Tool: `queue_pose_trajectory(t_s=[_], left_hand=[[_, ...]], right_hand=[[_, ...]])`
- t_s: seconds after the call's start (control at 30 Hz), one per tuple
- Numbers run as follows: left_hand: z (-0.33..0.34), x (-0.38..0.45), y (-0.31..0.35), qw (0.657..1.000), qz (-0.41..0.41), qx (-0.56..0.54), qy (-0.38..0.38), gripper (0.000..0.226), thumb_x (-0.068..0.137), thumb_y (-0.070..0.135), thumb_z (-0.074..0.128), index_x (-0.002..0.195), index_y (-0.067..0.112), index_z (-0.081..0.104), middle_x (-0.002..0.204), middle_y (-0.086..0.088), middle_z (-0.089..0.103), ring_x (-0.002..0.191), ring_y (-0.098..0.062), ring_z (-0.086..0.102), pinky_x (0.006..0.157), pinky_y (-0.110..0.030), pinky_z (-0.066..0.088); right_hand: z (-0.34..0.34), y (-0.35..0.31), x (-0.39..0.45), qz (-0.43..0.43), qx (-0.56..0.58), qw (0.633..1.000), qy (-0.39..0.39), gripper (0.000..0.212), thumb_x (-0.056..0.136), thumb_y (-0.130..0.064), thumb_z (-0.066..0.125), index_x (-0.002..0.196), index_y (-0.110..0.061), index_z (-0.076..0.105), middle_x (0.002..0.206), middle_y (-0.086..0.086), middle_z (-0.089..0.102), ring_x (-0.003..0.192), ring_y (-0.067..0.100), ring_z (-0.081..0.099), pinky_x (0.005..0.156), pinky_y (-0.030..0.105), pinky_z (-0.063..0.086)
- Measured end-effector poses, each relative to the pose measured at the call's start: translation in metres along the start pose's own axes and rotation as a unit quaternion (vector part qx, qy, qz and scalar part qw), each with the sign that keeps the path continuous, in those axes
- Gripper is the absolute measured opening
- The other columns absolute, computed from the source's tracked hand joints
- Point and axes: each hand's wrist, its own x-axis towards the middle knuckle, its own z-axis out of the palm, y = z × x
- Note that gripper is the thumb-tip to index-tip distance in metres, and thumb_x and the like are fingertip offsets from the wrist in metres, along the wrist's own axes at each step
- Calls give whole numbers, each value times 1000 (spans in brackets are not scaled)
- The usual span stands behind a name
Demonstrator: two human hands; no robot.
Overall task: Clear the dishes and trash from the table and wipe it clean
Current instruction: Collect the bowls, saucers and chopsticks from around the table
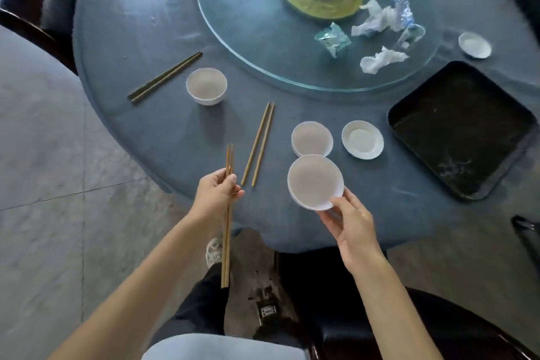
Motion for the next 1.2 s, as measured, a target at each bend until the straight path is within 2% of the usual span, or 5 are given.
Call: queue_pose_trajectory(t_s=[0.2,0.3,0.7,1.07,1.2], left_hand=[[18,97,22,990,46,128,-47,33,100,7,51,69,15,48,60,4,43,54,-5,49,81,-44,57],[40,132,31,978,51,200,-39,28,97,10,50,69,13,47,61,-1,43,48,-1,56,68,-31,52],[109,209,30,925,92,369,19,33,97,13,48,65,12,42,86,-32,60,85,-46,57,73,-42,43],[118,206,22,895,65,440,39,39,93,28,61,130,14,55,116,-14,48,113,-32,46,92,-38,43],[122,196,23,864,45,498,55,45,83,21,65,122,5,47,119,-17,50,110,-36,46,87,-40,42]], right_hand=[[51,-12,38,-21,28,996,78,34,96,-5,63,124,-21,73,110,-7,79,94,7,75,76,21,60],[59,-18,59,-20,35,992,117,34,95,-4,63,122,-22,74,118,-4,77,102,11,74,76,22,60],[63,-40,124,6,-58,995,81,45,97,3,53,125,-27,72,117,-8,76,108,13,71,77,19,60],[47,-40,155,45,-79,994,64,53,95,1,67,140,-25,64,123,-3,74,117,13,68,80,23,60],[42,-45,165,82,-97,990,61,46,95,-3,66,132,-30,64,121,4,72,115,16,68,75,21,61]])
